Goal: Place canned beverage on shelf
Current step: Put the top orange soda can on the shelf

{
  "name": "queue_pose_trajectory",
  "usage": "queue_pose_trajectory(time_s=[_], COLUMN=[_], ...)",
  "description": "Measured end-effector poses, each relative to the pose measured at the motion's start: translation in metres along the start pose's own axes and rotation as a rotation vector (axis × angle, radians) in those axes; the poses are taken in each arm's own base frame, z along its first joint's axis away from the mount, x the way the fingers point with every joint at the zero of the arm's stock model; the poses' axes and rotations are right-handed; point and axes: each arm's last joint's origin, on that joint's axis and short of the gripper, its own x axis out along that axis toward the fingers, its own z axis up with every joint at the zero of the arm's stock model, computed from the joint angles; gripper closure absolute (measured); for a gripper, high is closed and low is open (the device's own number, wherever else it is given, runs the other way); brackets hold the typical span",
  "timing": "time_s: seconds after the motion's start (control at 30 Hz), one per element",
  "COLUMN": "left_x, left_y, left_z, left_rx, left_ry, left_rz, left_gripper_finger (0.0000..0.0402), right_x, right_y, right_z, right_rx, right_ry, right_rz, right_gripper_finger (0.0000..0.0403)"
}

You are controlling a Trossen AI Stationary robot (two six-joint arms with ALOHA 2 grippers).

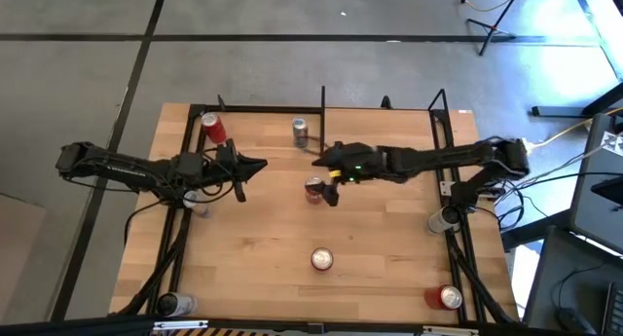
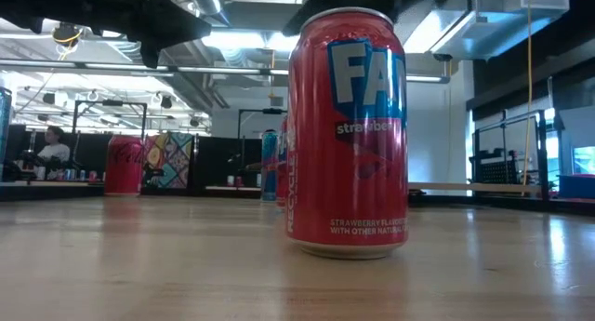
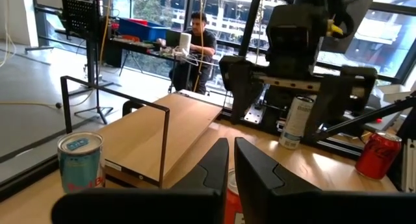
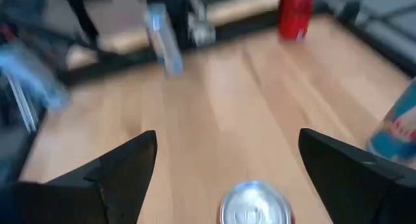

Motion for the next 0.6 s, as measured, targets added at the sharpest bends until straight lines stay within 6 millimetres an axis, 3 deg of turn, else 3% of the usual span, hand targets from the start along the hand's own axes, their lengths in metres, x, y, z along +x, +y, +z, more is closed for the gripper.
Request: queue_pose_trajectory(time_s=[0.17, 0.6], left_x=[0.000, 0.000], left_y=[0.000, 0.000], left_z=[0.000, -0.001], left_rx=[0.001, 0.004], left_ry=[0.000, 0.007], left_rz=[0.000, 0.001], left_gripper_finger=[0.0382, 0.0382], right_x=[0.014, 0.046], right_y=[0.002, -0.004], right_z=[0.007, -0.019], right_rx=[-0.021, -0.024], right_ry=[0.165, 0.306], right_rz=[-0.038, -0.088], right_gripper_finger=[0.0047, 0.0047])
